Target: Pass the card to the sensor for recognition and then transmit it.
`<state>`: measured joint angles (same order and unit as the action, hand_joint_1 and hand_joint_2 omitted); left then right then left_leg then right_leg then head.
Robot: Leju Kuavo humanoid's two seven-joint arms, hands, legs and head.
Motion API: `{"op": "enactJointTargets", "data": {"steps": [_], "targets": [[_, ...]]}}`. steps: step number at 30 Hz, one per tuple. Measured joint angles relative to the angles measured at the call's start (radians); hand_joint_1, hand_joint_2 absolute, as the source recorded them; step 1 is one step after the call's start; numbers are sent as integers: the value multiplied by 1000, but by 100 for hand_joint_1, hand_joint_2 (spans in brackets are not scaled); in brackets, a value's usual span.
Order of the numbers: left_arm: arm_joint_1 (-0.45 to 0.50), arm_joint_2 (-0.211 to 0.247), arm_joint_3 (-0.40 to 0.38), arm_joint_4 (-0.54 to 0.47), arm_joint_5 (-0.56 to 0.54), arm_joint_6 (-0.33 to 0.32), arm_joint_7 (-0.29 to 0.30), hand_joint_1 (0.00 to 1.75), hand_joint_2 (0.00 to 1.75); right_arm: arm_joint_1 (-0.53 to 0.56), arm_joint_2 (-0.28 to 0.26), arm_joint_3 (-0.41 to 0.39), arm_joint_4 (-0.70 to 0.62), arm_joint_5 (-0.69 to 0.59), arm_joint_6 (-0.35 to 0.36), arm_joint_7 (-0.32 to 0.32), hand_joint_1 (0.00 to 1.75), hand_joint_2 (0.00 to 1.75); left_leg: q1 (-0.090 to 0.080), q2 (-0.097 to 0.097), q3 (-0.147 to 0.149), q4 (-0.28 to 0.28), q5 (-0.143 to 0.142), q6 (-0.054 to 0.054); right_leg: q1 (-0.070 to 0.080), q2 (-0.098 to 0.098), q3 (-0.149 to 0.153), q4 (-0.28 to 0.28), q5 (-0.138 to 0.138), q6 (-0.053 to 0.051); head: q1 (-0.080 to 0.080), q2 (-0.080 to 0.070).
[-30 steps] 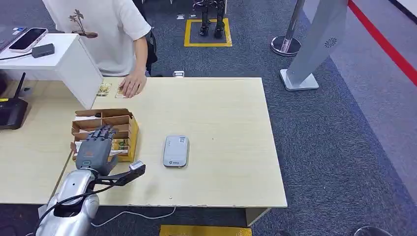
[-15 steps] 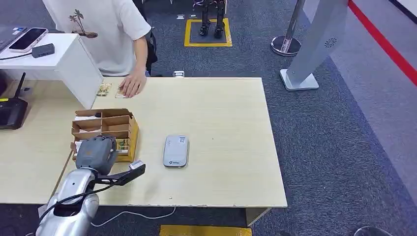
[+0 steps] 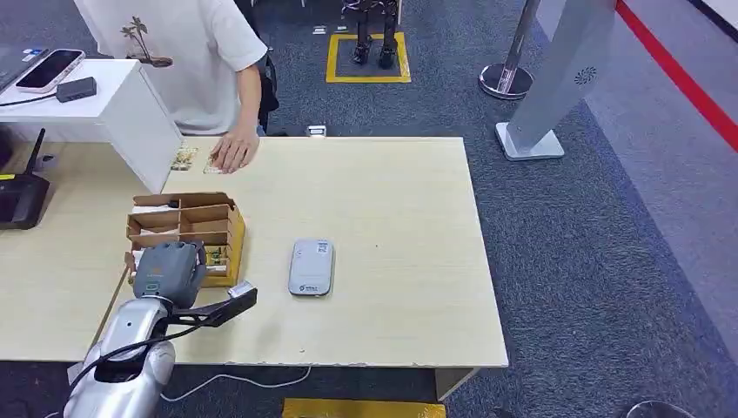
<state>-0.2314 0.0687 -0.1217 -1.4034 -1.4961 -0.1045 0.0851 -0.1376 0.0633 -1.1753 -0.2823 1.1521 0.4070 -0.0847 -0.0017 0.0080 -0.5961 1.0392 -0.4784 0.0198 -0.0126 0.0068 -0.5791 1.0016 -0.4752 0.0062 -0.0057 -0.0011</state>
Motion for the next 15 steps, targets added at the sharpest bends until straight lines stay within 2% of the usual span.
{"op": "enactJointTargets", "data": {"steps": [1, 3, 4, 6, 7, 15], "targets": [[0, 0, 0, 0, 0, 0, 0, 157, 175, 0, 0, 0, 0, 0, 0, 0, 0, 175, 0, 0, 0, 0, 0, 0, 0, 0, 0, 0, 0, 0, 0, 0], [0, 0, 0, 0, 0, 0, 0, 159, 175, 0, 0, 0, 0, 0, 0, 0, 0, 175, 0, 0, 0, 0, 0, 0, 0, 0, 0, 0, 0, 0, 0, 0], [0, 0, 0, 0, 2, 0, 0, 152, 175, 0, 0, 0, 0, -1, 0, 0, 0, 175, 0, 0, 0, 0, 0, 0, 0, 0, 0, 0, 0, 0, 0, 0], [0, 0, 0, 0, 3, 0, 0, 7, 175, 0, 0, 0, 0, -1, 0, 0, 0, 175, 0, 0, 0, 0, 0, 0, 0, 0, 0, 0, 0, 0, 0, 0], [-1, 0, 0, 0, 3, 0, 0, 0, 175, 0, 0, 0, 0, -1, 0, 0, 0, 175, 0, 0, 0, 0, 0, 0, 0, 0, 0, 0, 0, 0, 0, 0], [-12, 0, 0, 0, 6, 0, 0, 0, 175, 0, -1, 0, 0, 0, 0, -3, 0, 175, 0, 0, 0, 0, 0, 0, 0, 0, 0, 0, 0, 0, 0, 0]]}}
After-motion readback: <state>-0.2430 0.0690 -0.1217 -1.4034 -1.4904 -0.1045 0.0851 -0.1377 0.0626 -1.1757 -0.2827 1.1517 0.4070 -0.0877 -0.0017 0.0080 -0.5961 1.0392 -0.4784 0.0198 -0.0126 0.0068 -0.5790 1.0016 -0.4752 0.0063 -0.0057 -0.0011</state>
